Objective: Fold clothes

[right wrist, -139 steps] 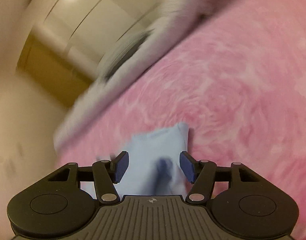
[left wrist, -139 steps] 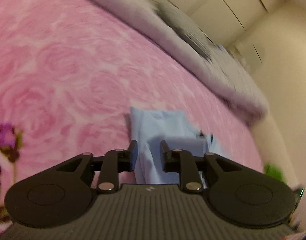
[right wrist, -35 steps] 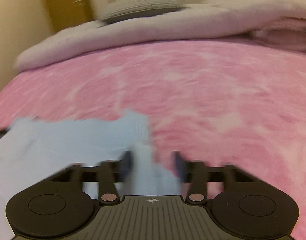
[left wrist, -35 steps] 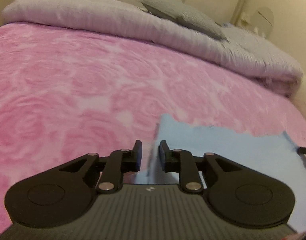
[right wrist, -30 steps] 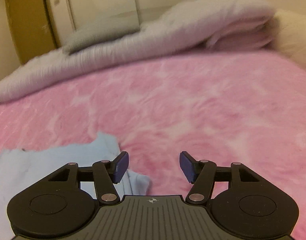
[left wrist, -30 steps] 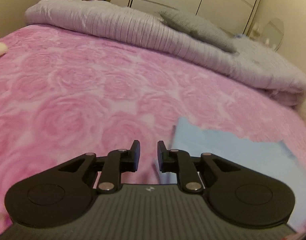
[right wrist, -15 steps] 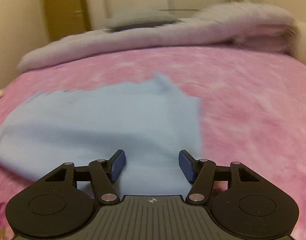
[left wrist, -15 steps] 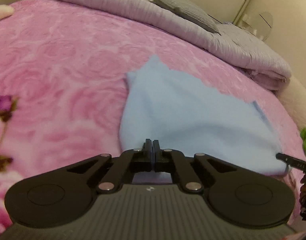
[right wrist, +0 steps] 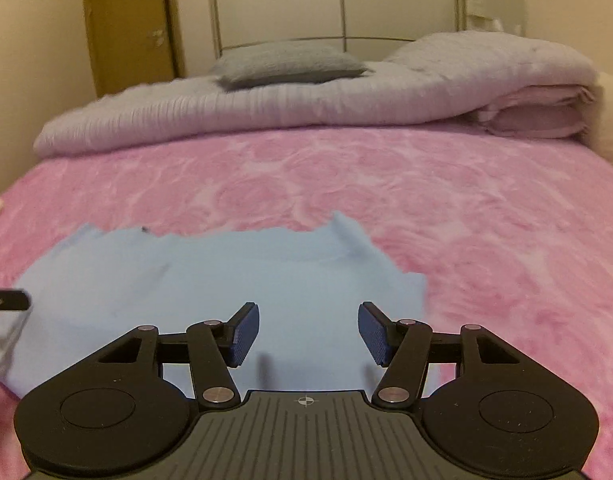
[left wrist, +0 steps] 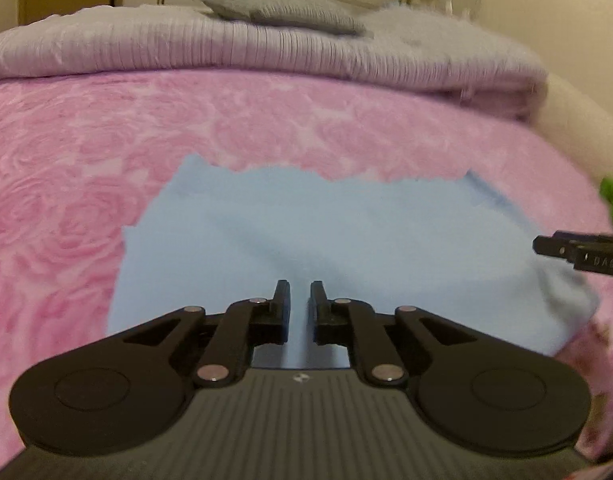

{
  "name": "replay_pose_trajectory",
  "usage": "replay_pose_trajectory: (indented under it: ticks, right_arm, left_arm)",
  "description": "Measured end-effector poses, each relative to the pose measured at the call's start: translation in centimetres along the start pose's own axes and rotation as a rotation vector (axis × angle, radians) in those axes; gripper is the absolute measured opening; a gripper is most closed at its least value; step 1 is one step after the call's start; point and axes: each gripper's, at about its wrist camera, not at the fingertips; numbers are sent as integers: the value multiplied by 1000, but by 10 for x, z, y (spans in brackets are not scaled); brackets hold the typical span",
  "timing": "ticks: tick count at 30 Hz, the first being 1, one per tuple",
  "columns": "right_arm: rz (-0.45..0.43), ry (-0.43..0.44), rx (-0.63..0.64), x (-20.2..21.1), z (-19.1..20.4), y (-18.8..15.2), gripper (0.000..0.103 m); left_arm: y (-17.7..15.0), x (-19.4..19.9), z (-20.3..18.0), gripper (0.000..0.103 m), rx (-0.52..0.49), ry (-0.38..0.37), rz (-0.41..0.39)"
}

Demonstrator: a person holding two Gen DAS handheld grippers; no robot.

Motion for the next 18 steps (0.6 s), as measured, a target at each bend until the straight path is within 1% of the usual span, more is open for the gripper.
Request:
replay_pose_trajectory:
  ticks: [1,2,3,4,5,6,8,9,10,11,13,14,15,17,18]
  right_arm:
    - [29,-19,-4,-11,-4,-3,59]
    - [45,-21,-25,-18,-12,-7,59]
    - [44,-1,-65,-20,-25,-13,60]
    - [44,19,-105,-21,-38,-20,59]
    - [48,16,-134,-20,-48,-24,56]
    - [58,-14,-150,-16,-54,-26,55]
    - [79,-74,-182,-6,-68,-31,55]
    - [88,-85,-212,-1,-75,-34,55]
    - [88,-70,-261,7,-80,-38,55]
    - [77,-61,-283,16,-78,-41,55]
    - [46,-63,-262,34,-65,-43,55]
    - [30,-64,-252,44,-58,-44,55]
    - [26,-62,-241,48,-51,-46,55]
    - [44,-53,-216,47,-37,-51,55]
    - [54,-48,-203,46,-30,-54,55]
  left_arm:
    - [-4,-2,5,9,20,-4,-1]
    - [-8,-3,11,5,42,-9,-3]
    - [-11,-5,16,4,63,-14,-5]
    - [-14,-2,26,5,115,-33,1]
    - [-16,2,37,3,168,-52,7]
    - [-19,6,43,3,184,-28,12]
    - [-26,17,47,2,184,17,13]
    - [-29,25,45,2,186,35,15]
    - [-32,33,44,3,189,53,16]
    - [-35,40,42,3,191,72,17]
    - [-41,56,34,4,180,105,-5]
    - [-43,62,30,4,173,103,-13]
    - [-46,63,26,4,171,102,-4]
    - [-53,64,18,7,167,99,17]
    - [-55,59,16,8,164,113,41]
Point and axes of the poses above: each gripper's, at about its wrist camera, not at the fingertips, and x roughly against the way its jaws point, z to its left, y to its top, and after that the axes turned 12 degrees about z, right-handed
